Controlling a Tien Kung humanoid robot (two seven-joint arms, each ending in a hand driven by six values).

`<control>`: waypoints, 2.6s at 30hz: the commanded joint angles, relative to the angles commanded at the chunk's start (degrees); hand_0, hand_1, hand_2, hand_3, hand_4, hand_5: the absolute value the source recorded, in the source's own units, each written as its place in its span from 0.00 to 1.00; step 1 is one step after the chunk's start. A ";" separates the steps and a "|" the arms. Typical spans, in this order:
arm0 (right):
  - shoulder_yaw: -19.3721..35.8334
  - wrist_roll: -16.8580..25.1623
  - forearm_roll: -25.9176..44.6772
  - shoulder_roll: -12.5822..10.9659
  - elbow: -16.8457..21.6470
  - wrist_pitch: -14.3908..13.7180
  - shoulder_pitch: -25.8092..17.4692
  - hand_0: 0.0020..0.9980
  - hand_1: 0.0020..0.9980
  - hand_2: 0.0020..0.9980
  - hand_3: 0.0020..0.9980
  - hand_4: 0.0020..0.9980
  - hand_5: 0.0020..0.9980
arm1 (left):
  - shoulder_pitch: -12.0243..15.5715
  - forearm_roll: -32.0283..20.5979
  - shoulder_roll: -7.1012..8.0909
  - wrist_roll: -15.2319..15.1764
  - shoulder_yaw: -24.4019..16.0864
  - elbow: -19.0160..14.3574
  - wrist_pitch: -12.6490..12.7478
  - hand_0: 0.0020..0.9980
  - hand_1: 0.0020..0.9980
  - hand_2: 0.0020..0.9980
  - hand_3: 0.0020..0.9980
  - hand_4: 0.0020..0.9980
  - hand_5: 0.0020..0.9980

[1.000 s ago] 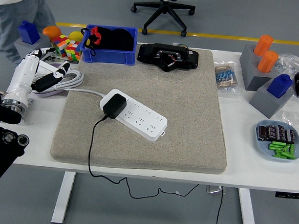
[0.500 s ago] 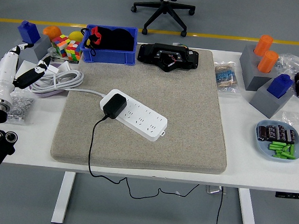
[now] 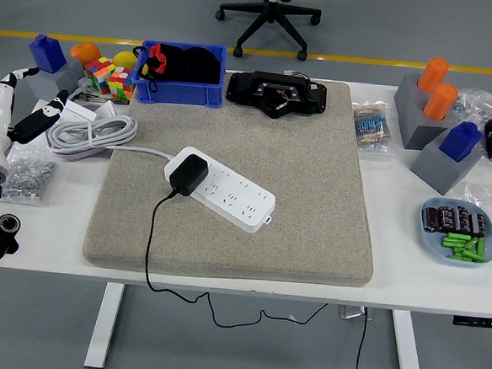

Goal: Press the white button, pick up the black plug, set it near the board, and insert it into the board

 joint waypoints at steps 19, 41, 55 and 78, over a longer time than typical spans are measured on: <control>0.98 0.50 -0.32 0.77 -0.83 -0.30 -0.41 0.63 0.63 0.62 0.60 0.67 0.45 | 1.64 -2.10 -0.65 0.05 -1.08 -0.38 -1.24 0.95 0.92 0.86 0.83 0.77 0.52; 1.57 0.15 -0.61 1.32 -0.87 0.00 -0.37 0.63 0.64 0.62 0.60 0.68 0.45 | 2.51 -2.22 -0.69 0.83 -1.29 -0.74 -1.26 0.95 0.92 0.86 0.83 0.77 0.49; 1.48 -0.16 -0.65 1.45 -0.91 0.20 -0.14 0.64 0.64 0.62 0.60 0.68 0.46 | 2.93 -2.68 -0.73 0.78 -1.44 -0.46 -1.38 0.95 0.92 0.86 0.82 0.76 0.44; 0.87 -0.28 -0.60 1.29 -1.23 0.23 -0.12 0.64 0.64 0.62 0.61 0.68 0.46 | 3.21 -2.87 -0.34 0.90 -0.71 -0.58 -1.60 0.95 0.91 0.85 0.82 0.76 0.42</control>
